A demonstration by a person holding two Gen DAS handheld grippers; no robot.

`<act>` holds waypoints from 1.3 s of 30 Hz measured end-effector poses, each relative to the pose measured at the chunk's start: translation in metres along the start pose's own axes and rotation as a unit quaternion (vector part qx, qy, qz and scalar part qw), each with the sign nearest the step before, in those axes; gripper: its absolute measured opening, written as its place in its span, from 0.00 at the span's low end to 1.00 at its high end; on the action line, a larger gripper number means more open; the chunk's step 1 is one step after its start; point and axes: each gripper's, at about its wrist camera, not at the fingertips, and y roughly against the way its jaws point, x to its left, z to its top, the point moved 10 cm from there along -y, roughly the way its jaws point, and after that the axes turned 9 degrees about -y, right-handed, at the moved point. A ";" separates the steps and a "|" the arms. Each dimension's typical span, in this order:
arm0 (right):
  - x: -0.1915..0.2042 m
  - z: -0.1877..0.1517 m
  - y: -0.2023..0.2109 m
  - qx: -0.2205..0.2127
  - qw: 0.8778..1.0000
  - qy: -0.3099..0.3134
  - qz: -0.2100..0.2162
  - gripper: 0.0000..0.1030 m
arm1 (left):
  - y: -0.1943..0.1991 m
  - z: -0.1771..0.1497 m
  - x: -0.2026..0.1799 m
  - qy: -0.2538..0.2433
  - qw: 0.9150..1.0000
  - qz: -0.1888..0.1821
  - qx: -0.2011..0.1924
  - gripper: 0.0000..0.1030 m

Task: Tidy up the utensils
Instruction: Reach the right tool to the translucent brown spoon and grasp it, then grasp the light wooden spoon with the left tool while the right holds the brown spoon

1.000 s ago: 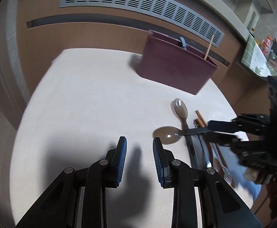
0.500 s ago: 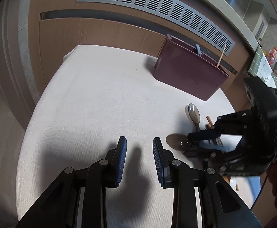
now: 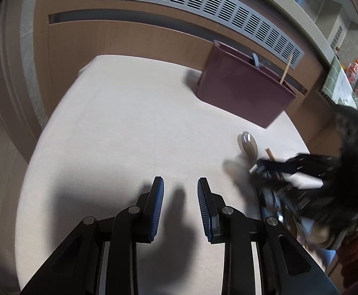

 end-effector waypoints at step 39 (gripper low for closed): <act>-0.140 -0.100 0.116 -0.139 0.950 -0.265 -0.095 0.28 | -0.067 -0.016 -0.173 -0.158 0.978 -0.097 0.094 0.29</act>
